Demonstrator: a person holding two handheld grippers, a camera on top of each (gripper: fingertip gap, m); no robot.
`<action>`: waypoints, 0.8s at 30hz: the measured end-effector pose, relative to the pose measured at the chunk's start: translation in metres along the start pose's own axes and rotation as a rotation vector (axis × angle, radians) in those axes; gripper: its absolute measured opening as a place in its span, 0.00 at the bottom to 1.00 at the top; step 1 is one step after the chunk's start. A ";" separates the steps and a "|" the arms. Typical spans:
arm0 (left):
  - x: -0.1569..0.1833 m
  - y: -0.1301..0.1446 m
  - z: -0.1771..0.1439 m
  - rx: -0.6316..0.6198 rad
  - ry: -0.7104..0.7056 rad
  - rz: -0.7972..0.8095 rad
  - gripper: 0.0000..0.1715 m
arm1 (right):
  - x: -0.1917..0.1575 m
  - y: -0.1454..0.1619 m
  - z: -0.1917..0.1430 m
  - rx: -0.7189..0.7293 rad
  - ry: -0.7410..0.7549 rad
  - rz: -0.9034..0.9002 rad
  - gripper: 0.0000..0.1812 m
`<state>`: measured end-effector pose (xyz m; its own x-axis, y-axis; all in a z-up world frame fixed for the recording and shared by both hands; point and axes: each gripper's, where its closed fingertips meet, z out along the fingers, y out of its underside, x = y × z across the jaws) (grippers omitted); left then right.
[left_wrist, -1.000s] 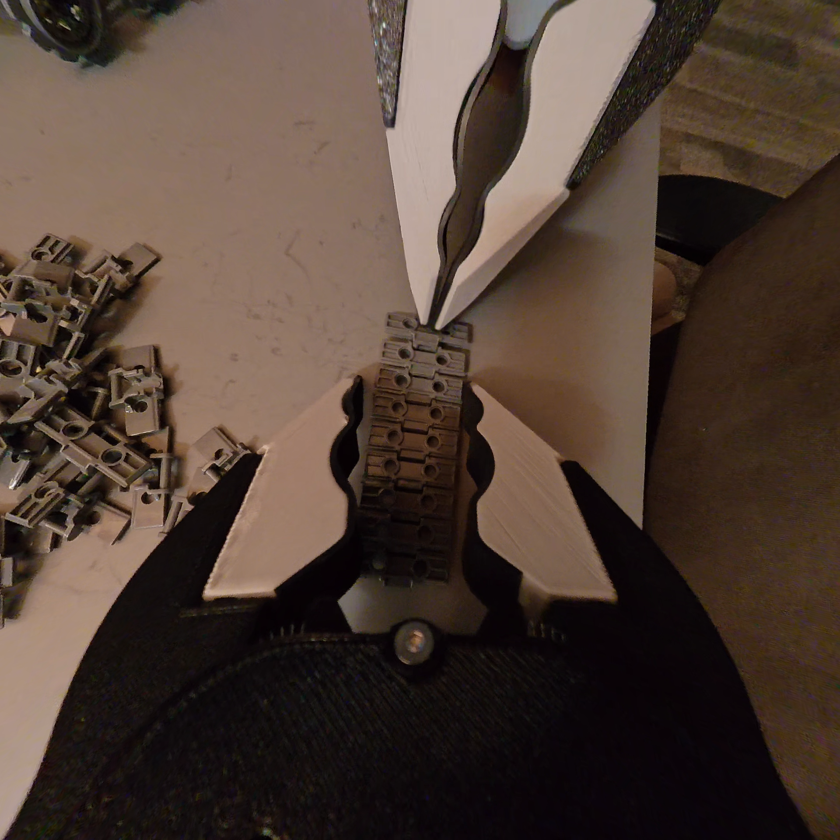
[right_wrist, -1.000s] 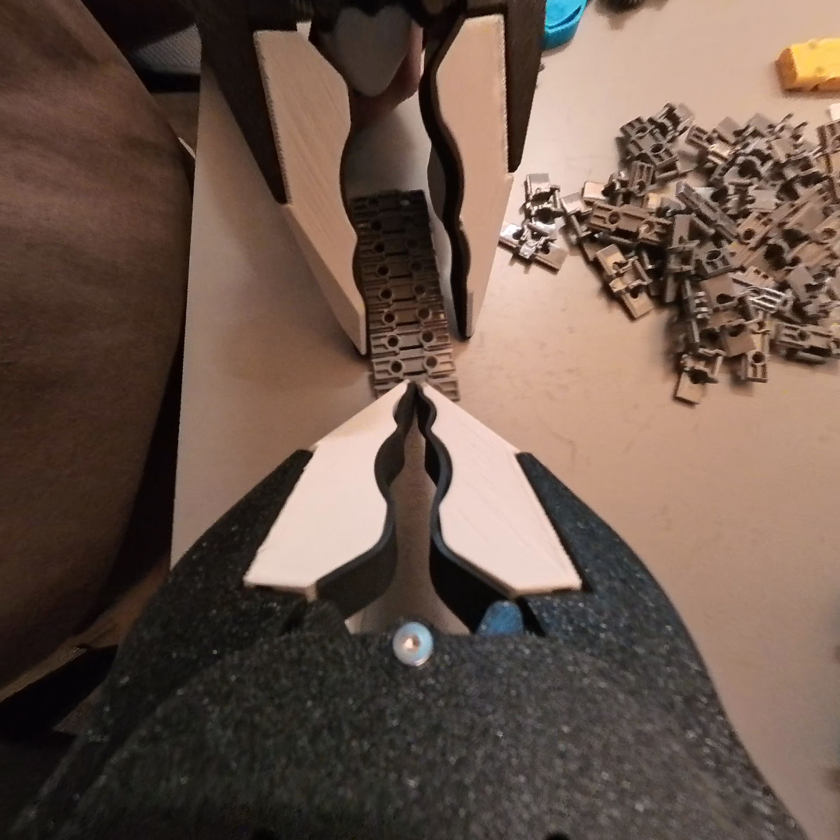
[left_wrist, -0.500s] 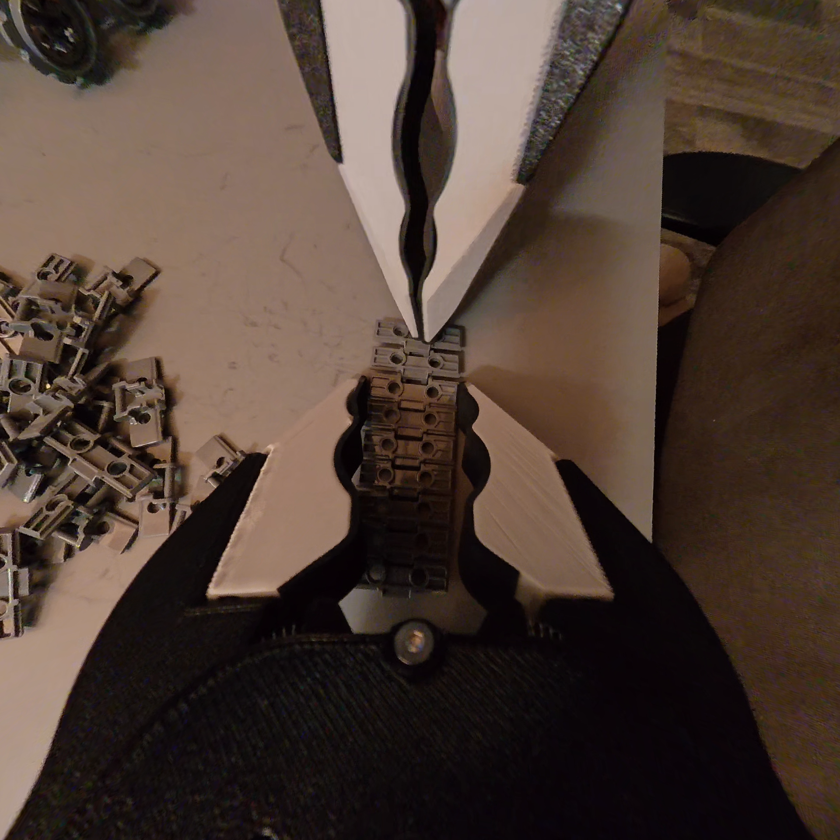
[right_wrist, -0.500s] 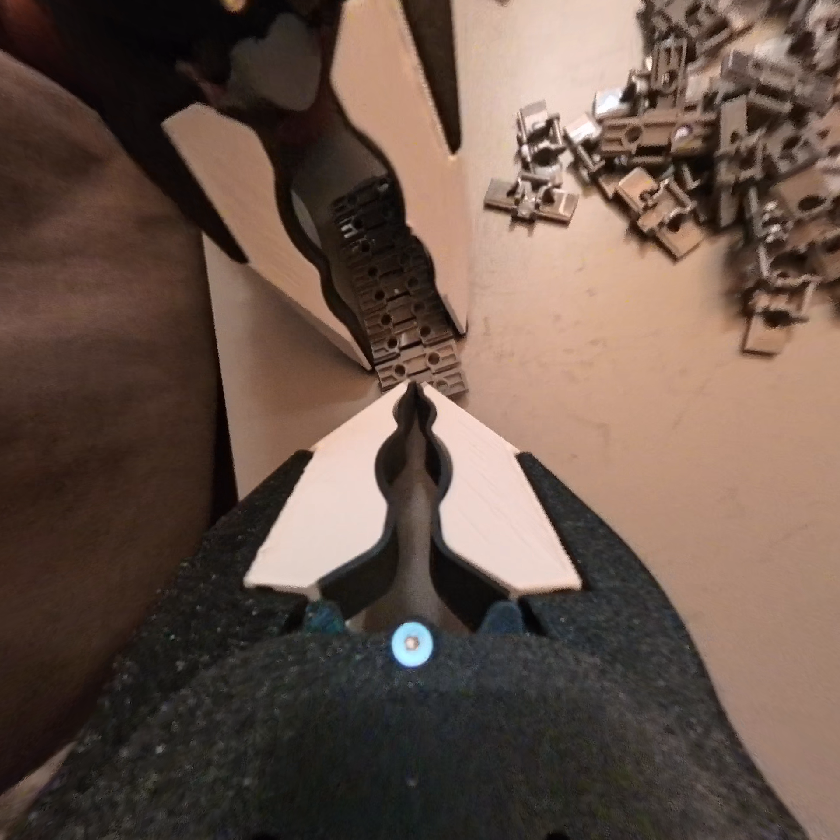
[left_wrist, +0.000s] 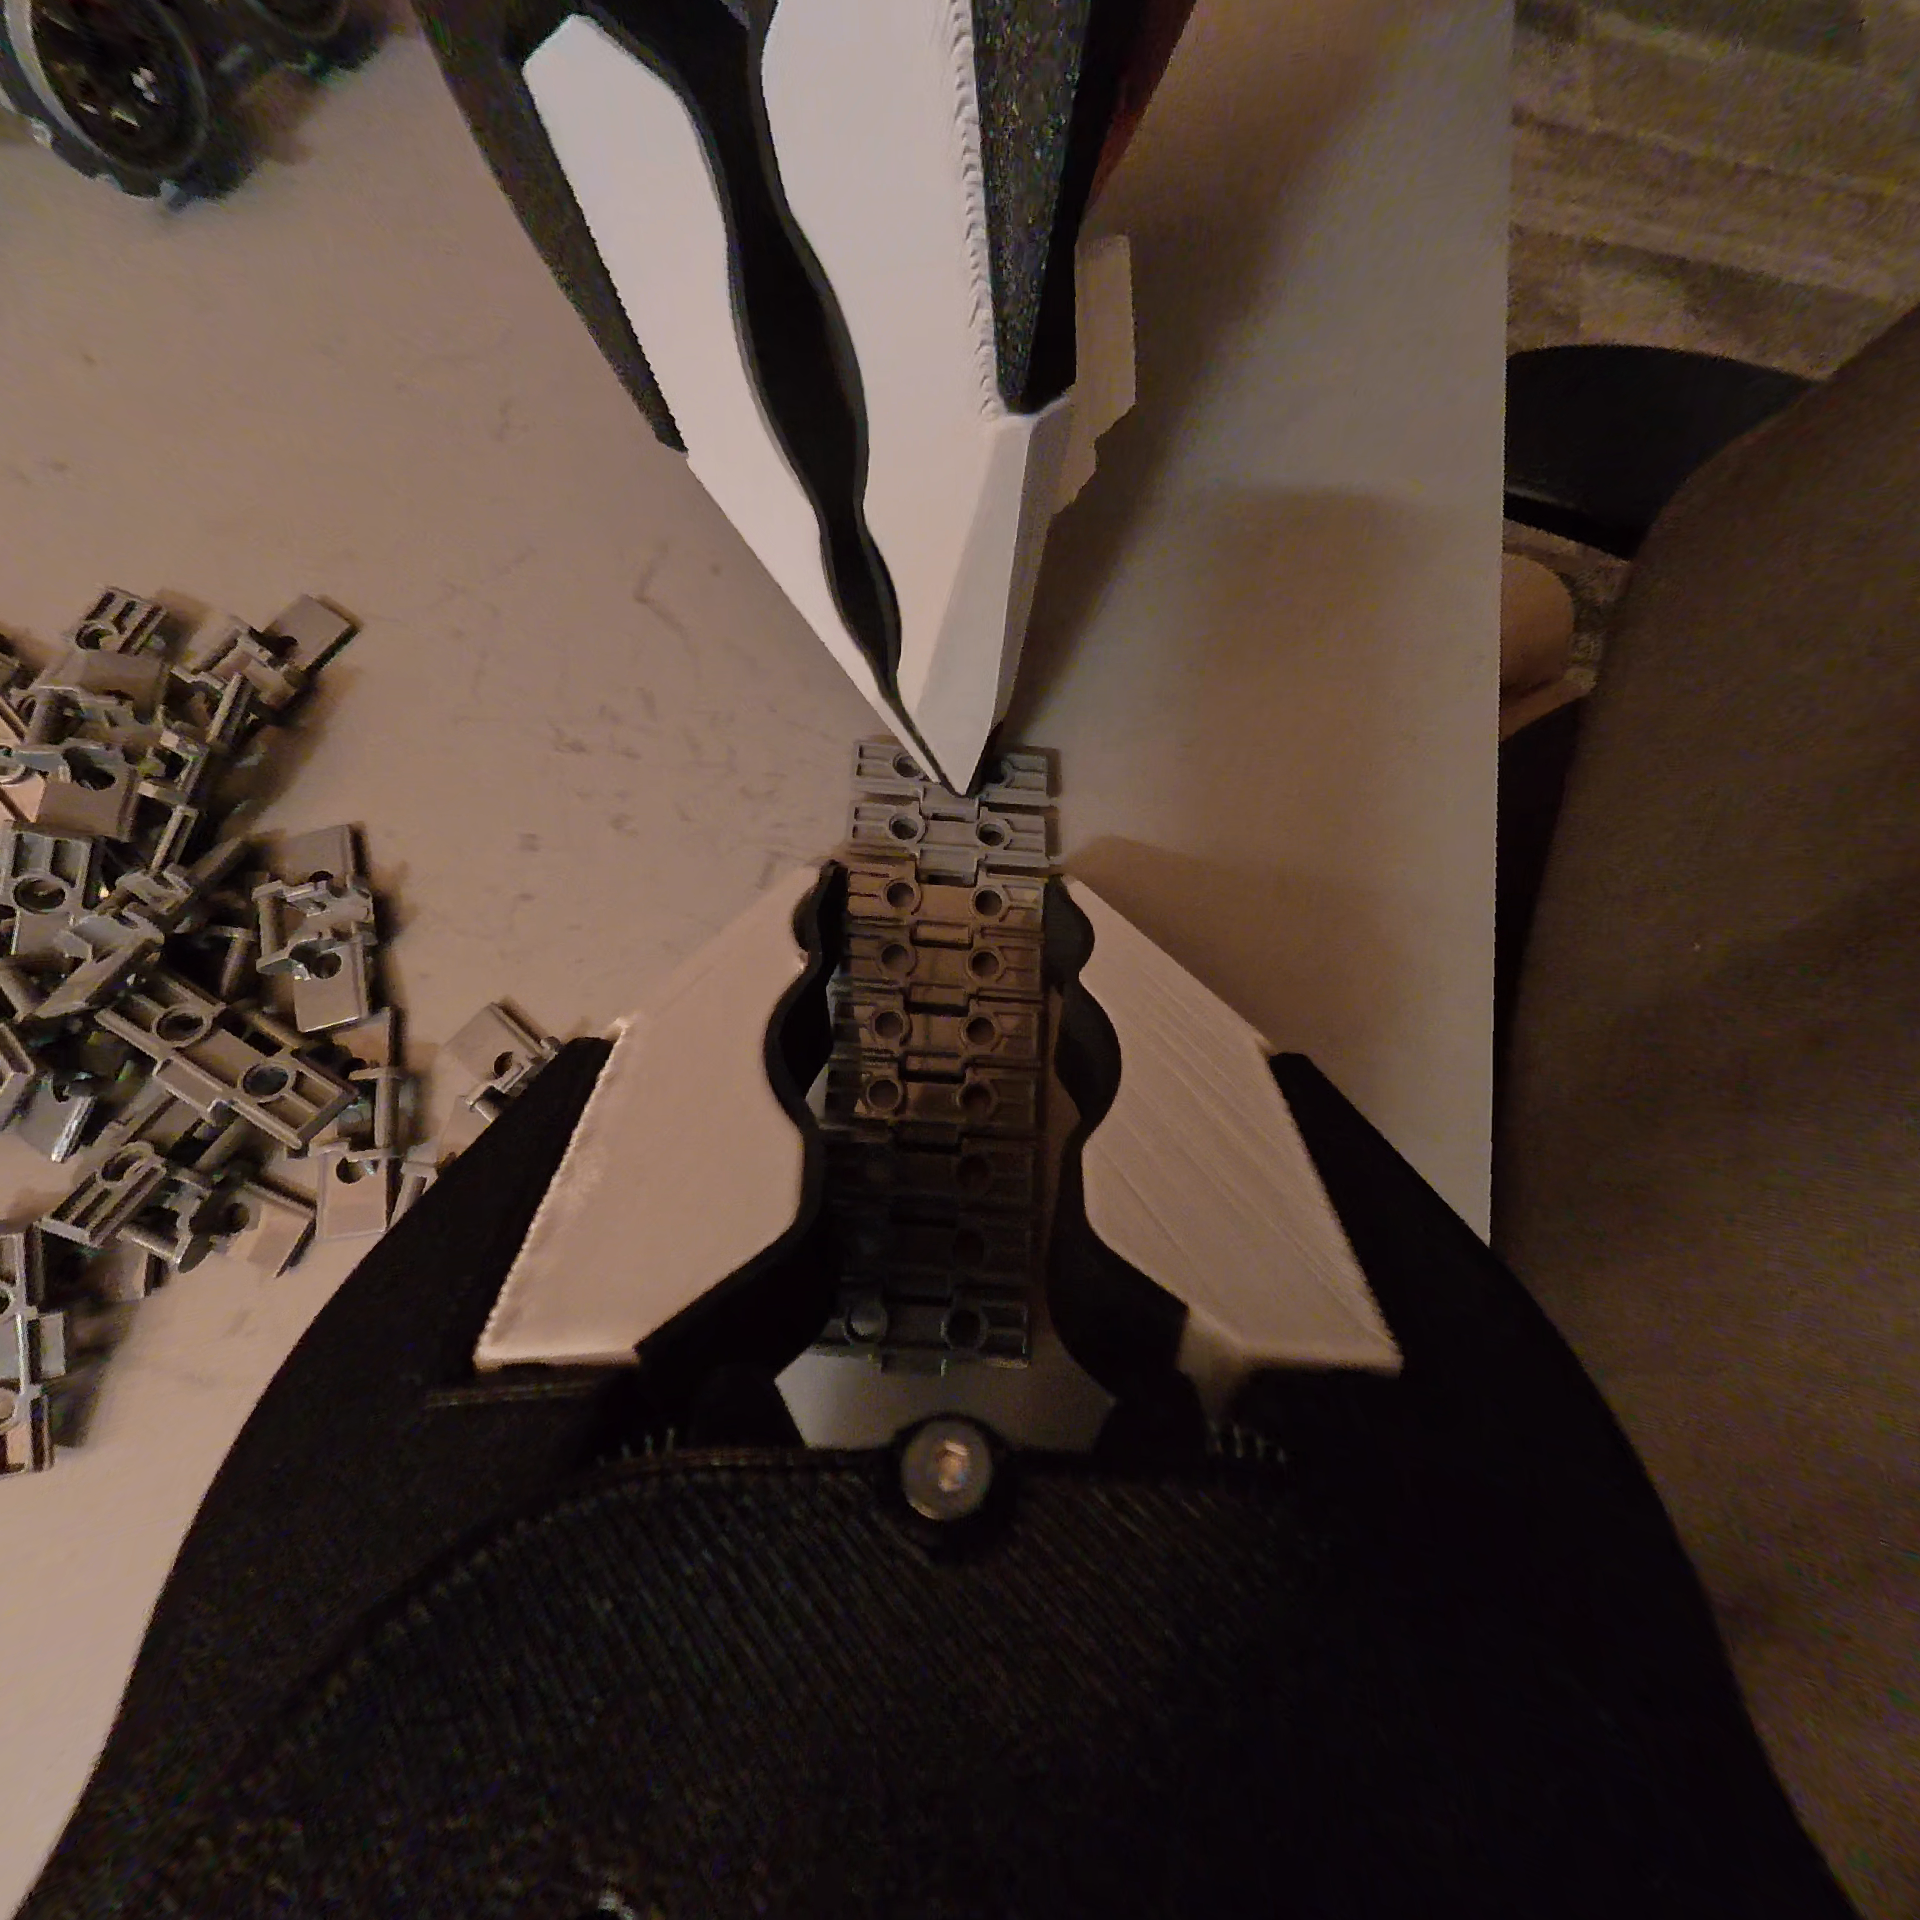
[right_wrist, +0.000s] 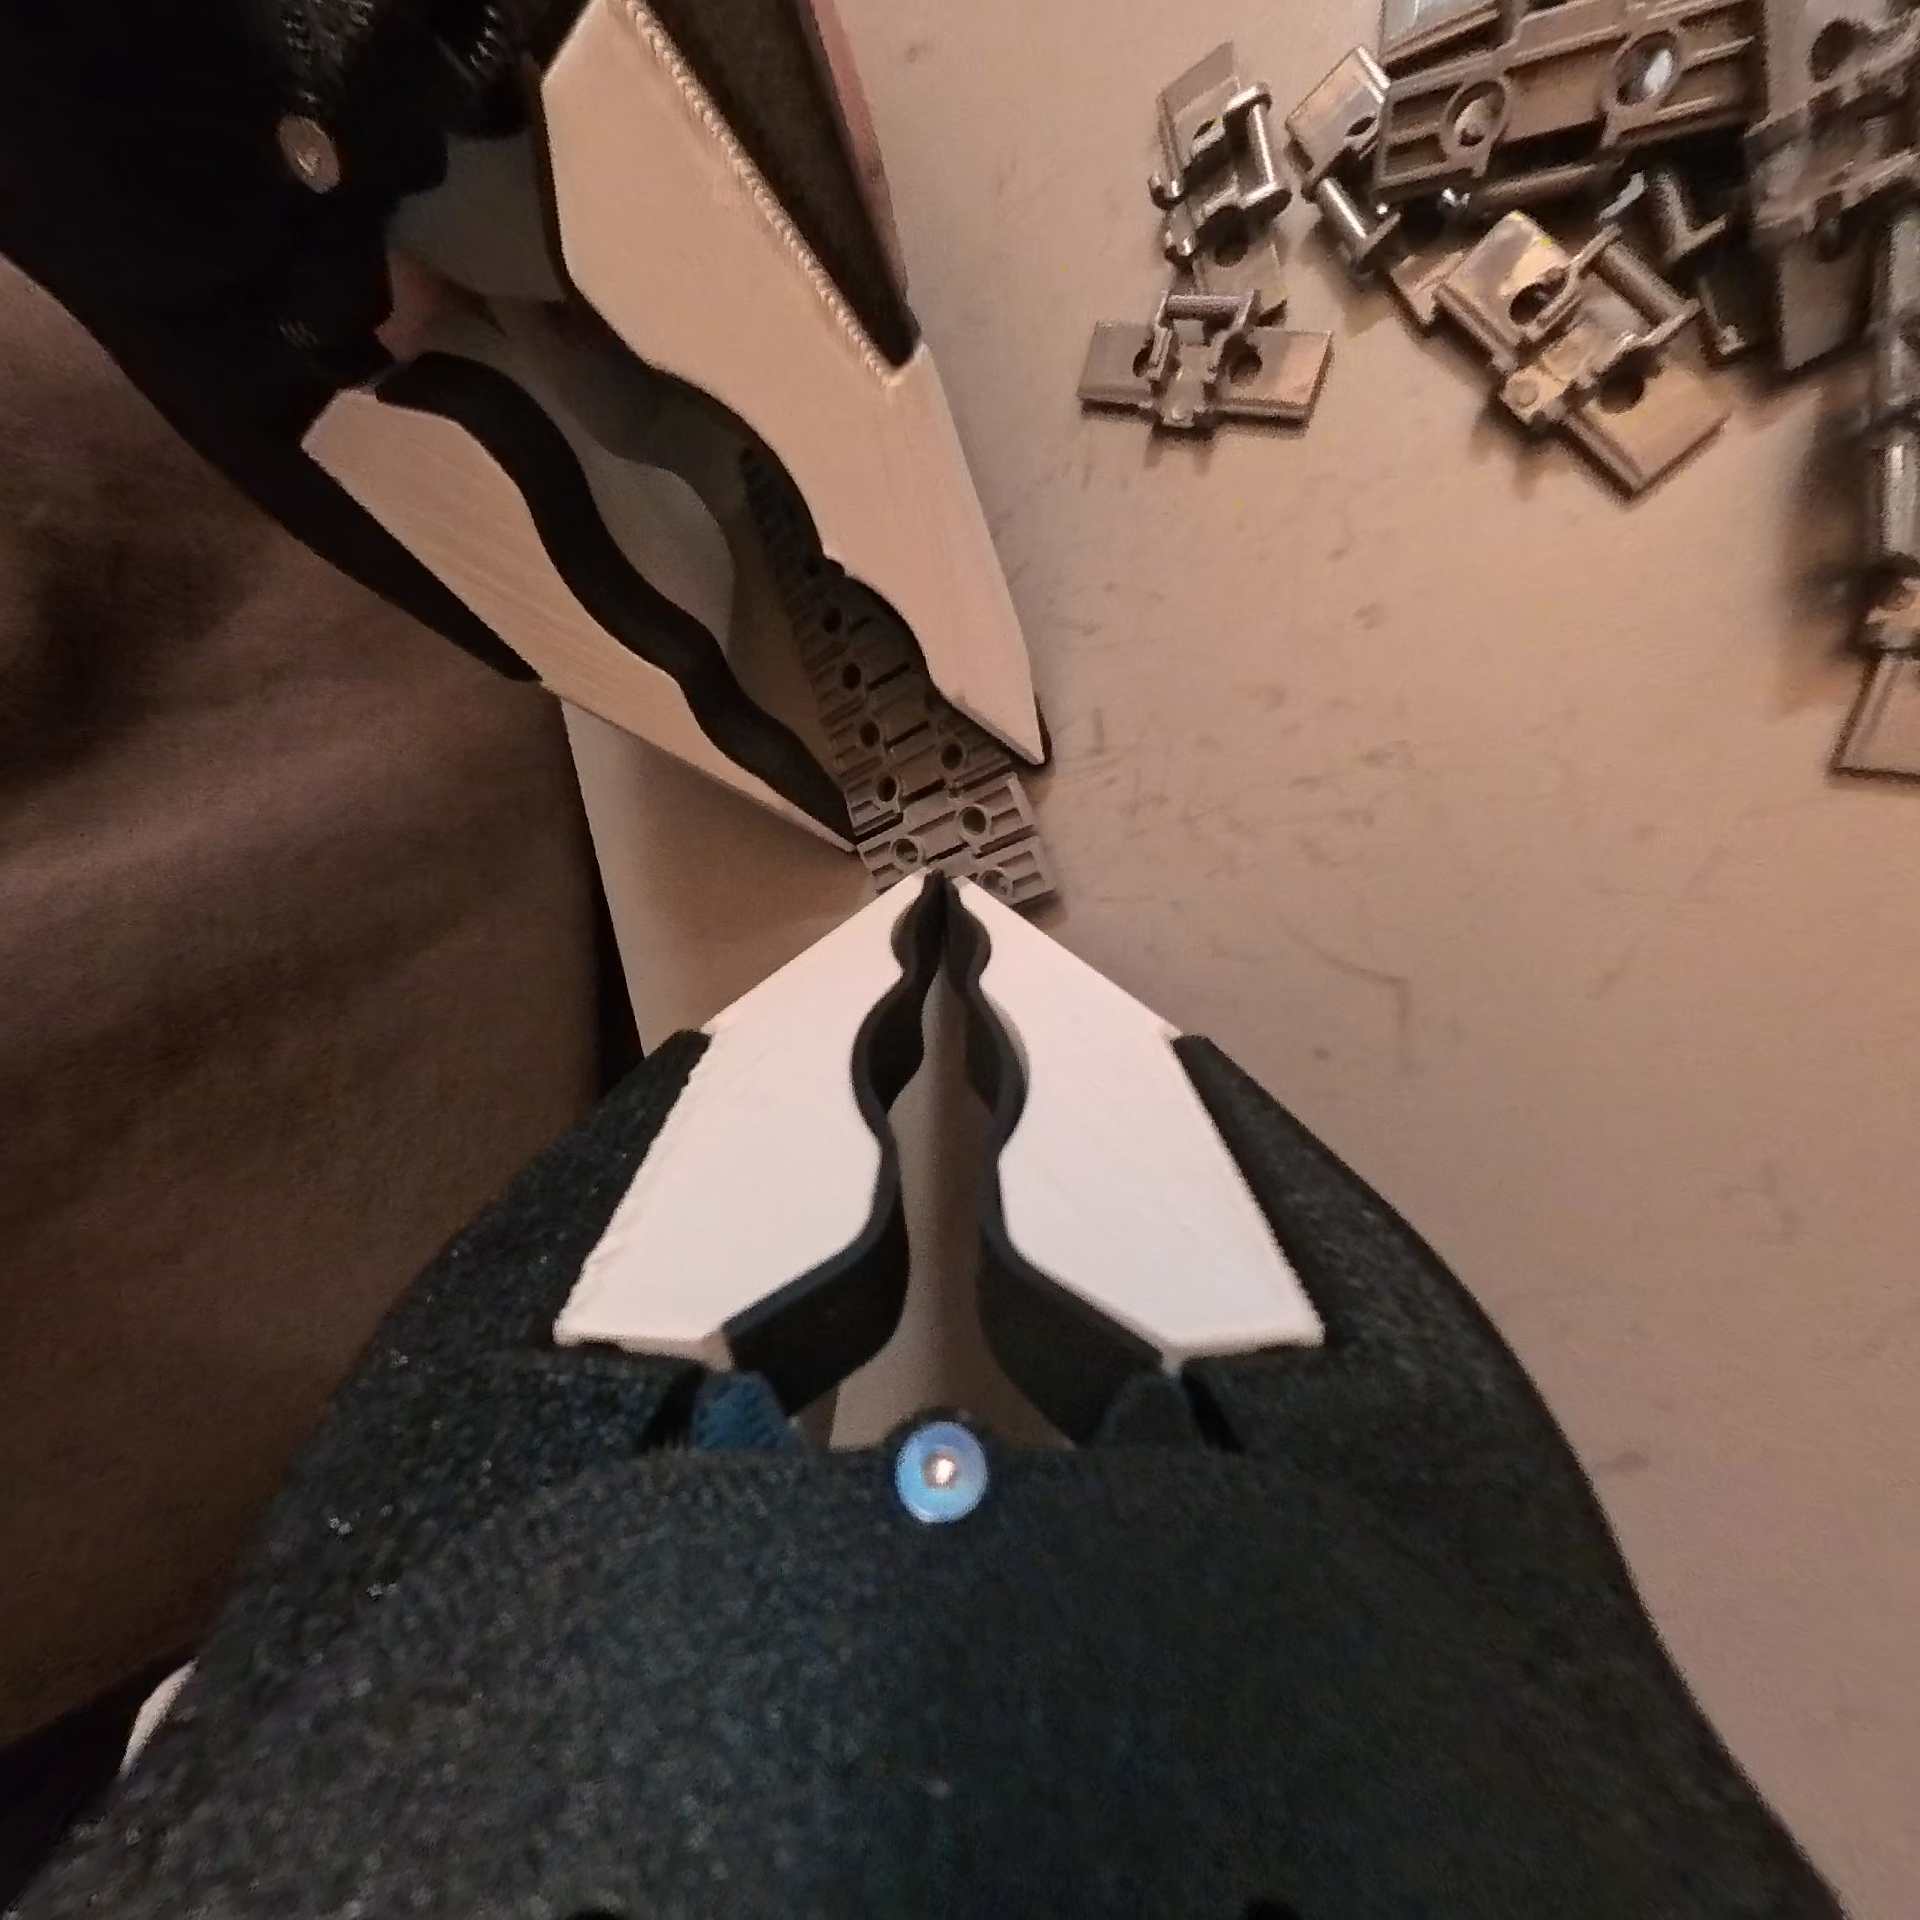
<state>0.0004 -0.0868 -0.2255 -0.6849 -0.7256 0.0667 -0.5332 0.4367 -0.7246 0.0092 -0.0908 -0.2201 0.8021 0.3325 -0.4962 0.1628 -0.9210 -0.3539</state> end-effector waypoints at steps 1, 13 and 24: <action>0.000 0.000 0.000 0.000 0.000 0.000 0.20 | 0.000 0.000 0.000 -0.002 -0.006 0.005 0.00; 0.000 0.000 0.000 -0.001 -0.006 0.013 0.20 | 0.001 -0.002 0.001 -0.085 0.032 0.025 0.00; 0.000 -0.004 0.004 0.001 -0.021 0.034 0.20 | 0.001 -0.003 0.002 -0.100 0.124 0.046 0.00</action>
<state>0.0042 -0.0902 -0.2255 -0.6922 -0.7212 0.0276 -0.5090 0.4608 -0.7271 0.0088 -0.0870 -0.2210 0.8737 0.2678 -0.4062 0.1759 -0.9522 -0.2496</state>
